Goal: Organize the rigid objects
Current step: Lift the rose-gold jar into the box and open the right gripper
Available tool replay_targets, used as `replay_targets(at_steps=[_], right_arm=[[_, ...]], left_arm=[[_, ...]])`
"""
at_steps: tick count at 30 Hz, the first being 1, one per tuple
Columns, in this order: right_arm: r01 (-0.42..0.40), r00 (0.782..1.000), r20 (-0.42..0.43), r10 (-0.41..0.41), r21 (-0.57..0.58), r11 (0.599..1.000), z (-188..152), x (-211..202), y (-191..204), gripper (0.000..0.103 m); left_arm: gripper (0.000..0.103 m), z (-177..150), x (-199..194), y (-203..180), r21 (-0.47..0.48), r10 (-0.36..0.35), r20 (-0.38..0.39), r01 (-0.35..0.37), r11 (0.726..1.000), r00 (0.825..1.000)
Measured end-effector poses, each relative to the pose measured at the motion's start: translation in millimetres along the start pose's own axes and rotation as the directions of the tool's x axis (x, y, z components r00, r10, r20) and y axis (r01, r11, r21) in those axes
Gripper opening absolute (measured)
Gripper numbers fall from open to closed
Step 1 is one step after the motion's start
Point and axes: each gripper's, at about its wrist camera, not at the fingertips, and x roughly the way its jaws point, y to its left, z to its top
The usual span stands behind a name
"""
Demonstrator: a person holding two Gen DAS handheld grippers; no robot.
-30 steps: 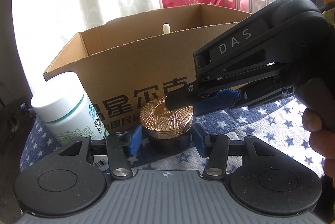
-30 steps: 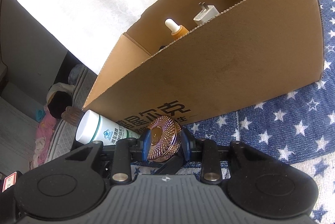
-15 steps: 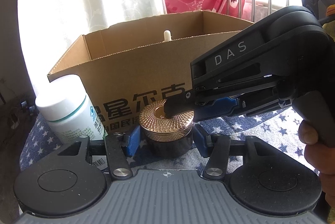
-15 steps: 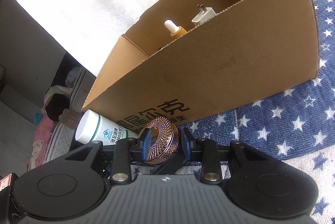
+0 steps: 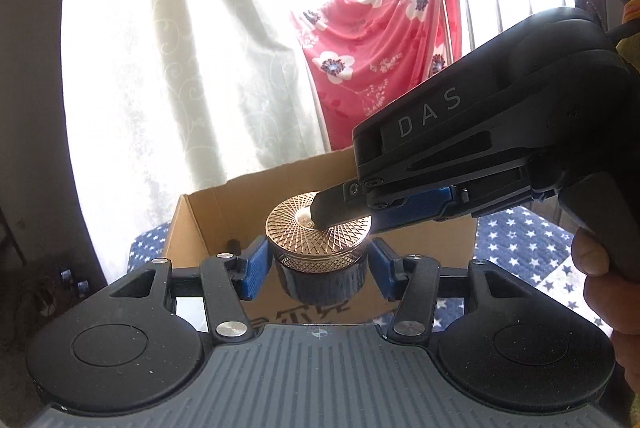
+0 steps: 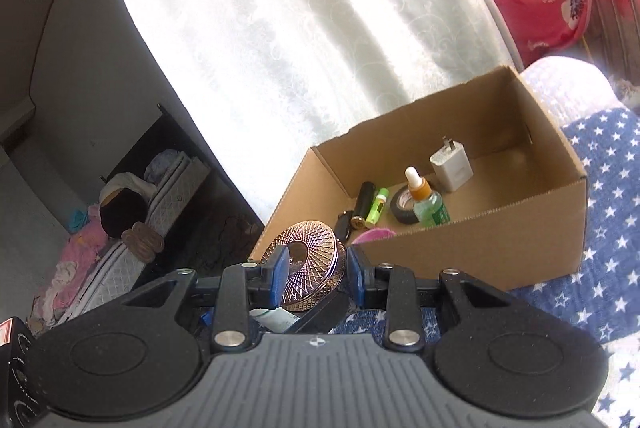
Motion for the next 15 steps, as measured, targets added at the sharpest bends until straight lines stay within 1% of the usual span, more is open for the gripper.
replay_targets(at_steps=[4, 6, 8, 11, 12, 15], right_arm=[[0.017, 0.999, 0.028, -0.016, -0.015, 1.000, 28.2, -9.7, -8.6, 0.035], [0.026, 0.999, 0.024, -0.026, -0.007, 1.000, 44.5, -7.8, -20.0, 0.035], [0.042, 0.999, 0.008, -0.042, 0.011, 0.999, 59.7, -2.5, -35.0, 0.035], [0.072, 0.997, -0.028, -0.071, 0.035, 0.997, 79.7, 11.7, -60.2, 0.035], [0.083, 0.996, -0.043, -0.081, 0.043, 0.996, 85.3, 17.6, -68.9, 0.035], [0.117, 0.989, -0.098, -0.110, 0.061, 0.991, 99.4, 39.5, -94.0, 0.035]], left_arm=[[0.052, 23.4, 14.7, -8.5, 0.001, -0.023, 0.028, 0.023, 1.000, 0.999], [0.052, 35.7, 29.3, -12.6, 0.002, -0.038, 0.021, 0.038, 0.999, 0.999], [0.052, 42.6, 52.6, -18.7, 0.001, -0.064, -0.008, 0.064, 0.998, 0.998], [0.052, 55.9, 90.7, -24.2, -0.009, -0.100, -0.073, 0.100, 0.995, 0.992], [0.052, 58.7, 107.8, -26.3, -0.014, -0.110, -0.096, 0.109, 0.994, 0.989], [0.052, 51.3, 132.2, -33.5, -0.033, -0.133, -0.182, 0.129, 0.991, 0.974]])
